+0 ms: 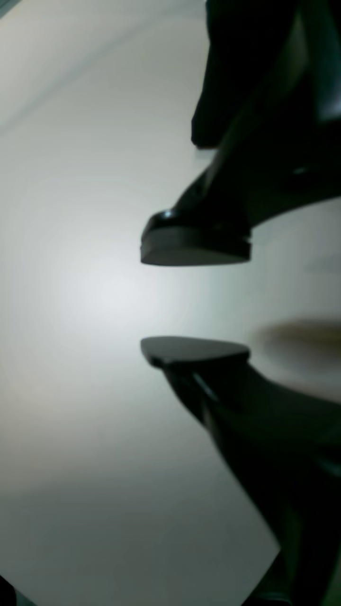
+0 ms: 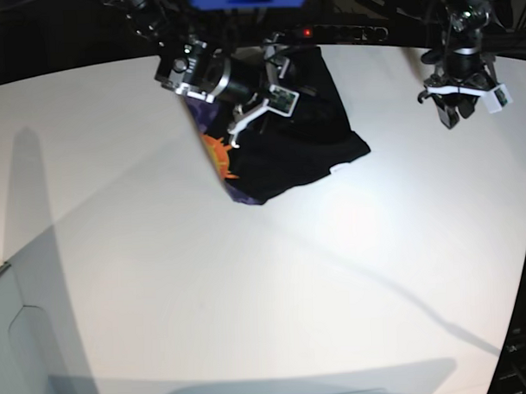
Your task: Fold the T-shirt properly
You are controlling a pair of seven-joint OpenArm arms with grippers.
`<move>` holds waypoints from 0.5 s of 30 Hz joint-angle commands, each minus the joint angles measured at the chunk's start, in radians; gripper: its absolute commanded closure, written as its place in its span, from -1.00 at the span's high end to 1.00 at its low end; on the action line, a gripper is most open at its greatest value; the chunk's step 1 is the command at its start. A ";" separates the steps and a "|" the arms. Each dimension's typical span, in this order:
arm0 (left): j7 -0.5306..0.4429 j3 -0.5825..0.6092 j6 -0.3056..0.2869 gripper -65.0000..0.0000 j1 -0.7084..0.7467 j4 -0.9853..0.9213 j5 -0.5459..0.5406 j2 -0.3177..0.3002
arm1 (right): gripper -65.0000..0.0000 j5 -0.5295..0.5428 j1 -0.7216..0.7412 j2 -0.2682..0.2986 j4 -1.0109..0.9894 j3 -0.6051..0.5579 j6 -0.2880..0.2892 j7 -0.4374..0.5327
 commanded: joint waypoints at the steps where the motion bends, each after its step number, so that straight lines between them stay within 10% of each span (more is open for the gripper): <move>1: -0.023 -0.006 -0.006 -0.25 0.010 0.016 -0.006 -0.010 | -0.32 0.013 0.002 -0.006 0.016 -0.012 0.018 0.025; 5: -0.023 -0.006 -0.006 -0.25 0.010 0.018 -0.006 -0.010 | -0.97 0.013 -0.004 -0.011 0.018 -0.046 0.018 0.027; 15: -0.023 -0.007 -0.006 -0.25 0.024 0.020 -0.008 -0.010 | -1.00 0.011 -0.002 -0.040 0.074 -0.095 0.018 0.025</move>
